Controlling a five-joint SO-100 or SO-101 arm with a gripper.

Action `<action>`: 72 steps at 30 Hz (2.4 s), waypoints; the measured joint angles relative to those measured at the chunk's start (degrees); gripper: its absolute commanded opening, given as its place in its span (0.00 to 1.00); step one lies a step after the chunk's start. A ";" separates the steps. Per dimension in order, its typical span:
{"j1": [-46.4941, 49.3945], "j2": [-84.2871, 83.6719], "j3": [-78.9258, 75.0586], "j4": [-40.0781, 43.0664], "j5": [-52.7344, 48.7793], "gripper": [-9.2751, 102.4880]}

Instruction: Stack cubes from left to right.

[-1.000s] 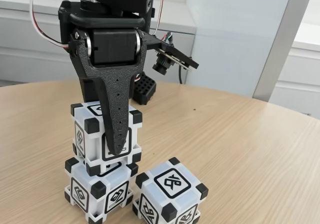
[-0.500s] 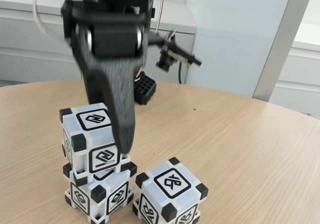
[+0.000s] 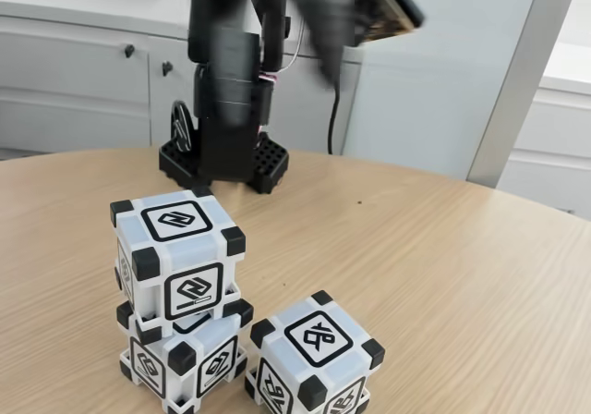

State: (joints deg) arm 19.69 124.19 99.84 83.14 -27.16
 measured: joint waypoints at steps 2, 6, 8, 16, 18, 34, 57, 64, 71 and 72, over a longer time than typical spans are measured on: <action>-2.11 0.00 0.00 0.00 0.18 0.41; -7.65 0.00 0.00 -0.44 1.23 0.41; -8.26 -0.26 0.00 -0.44 1.32 0.41; -8.17 -16.08 0.00 -0.79 0.70 0.41; -8.53 -19.51 0.00 -1.76 0.53 0.41; -8.88 -26.54 0.00 -13.45 1.41 0.42; -8.79 -39.38 -0.09 -13.62 1.76 0.41; -8.61 -43.51 -1.93 -13.62 3.43 0.40; -8.61 -45.35 -4.66 -13.71 5.27 0.35; -8.61 -45.35 -5.01 -13.71 5.63 0.34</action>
State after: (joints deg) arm 11.07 78.84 94.83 69.43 -21.53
